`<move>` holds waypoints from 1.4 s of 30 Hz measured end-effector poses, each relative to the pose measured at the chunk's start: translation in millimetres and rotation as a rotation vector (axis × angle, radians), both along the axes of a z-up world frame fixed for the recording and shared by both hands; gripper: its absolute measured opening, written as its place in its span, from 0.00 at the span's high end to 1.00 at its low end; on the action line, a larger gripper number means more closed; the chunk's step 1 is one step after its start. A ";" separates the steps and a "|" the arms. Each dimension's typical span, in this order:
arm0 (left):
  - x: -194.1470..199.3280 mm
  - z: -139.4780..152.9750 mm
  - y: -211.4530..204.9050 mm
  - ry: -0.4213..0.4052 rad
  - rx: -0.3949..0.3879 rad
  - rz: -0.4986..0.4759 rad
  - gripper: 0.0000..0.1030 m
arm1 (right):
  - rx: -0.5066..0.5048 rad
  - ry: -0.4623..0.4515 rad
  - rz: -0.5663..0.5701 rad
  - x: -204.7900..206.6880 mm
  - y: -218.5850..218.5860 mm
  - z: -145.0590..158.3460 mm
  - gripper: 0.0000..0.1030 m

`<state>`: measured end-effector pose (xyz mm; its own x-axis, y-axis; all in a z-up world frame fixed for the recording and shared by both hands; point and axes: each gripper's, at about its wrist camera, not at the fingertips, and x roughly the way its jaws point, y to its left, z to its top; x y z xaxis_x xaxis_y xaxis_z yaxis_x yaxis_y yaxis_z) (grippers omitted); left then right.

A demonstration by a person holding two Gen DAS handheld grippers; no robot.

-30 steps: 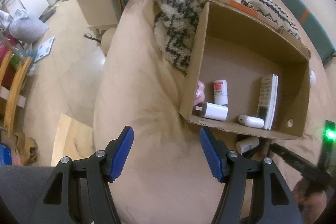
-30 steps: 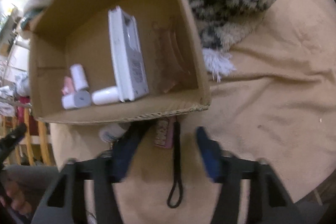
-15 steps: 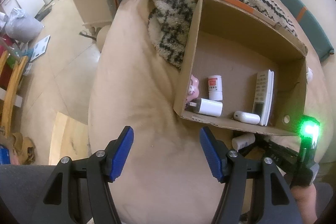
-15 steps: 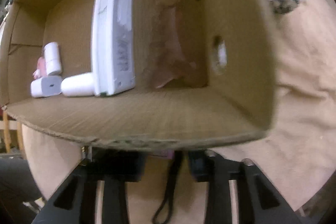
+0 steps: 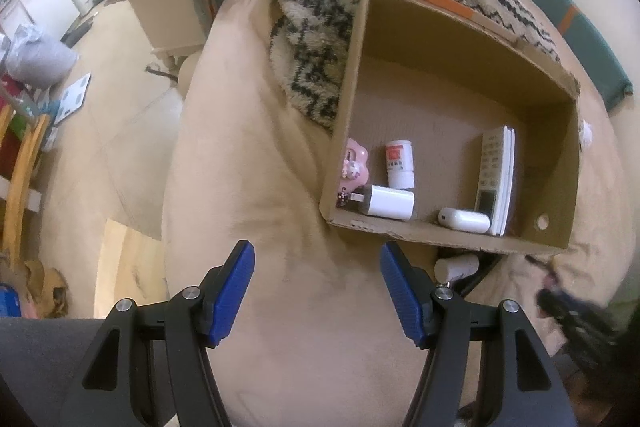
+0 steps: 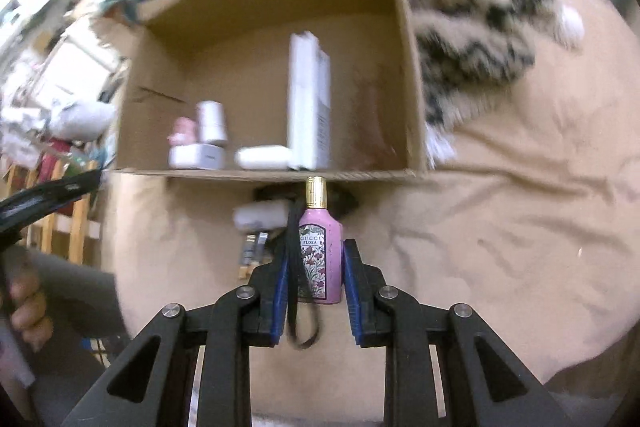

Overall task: Organize rigid objects
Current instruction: 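Grasp the pink perfume bottle with the right gripper while the left gripper grasps a battery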

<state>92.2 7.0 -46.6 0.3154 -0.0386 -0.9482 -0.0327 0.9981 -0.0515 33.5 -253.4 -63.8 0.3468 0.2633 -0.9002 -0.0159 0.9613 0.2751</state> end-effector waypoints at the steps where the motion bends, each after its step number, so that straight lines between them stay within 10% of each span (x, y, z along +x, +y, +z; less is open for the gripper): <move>1: -0.6 -1.1 -0.8 0.001 0.007 -0.005 0.40 | -0.011 -0.020 0.014 -2.0 -0.5 8.1 0.75; 10: 0.1 -12.1 -1.1 0.016 0.051 0.001 0.40 | 0.020 -0.172 0.049 -1.2 -4.5 60.1 0.75; 21: -5.5 -54.7 -43.9 0.155 0.012 -0.173 0.41 | 0.095 -0.153 0.004 10.9 -12.1 24.7 0.75; 27: 0.1 -101.0 -79.2 0.336 -0.079 -0.160 0.61 | 0.119 -0.150 -0.001 14.4 -13.3 24.8 0.75; 42: 6.3 -113.1 -107.6 0.346 0.000 -0.164 0.62 | 0.202 -0.159 -0.005 15.2 -19.2 33.9 0.75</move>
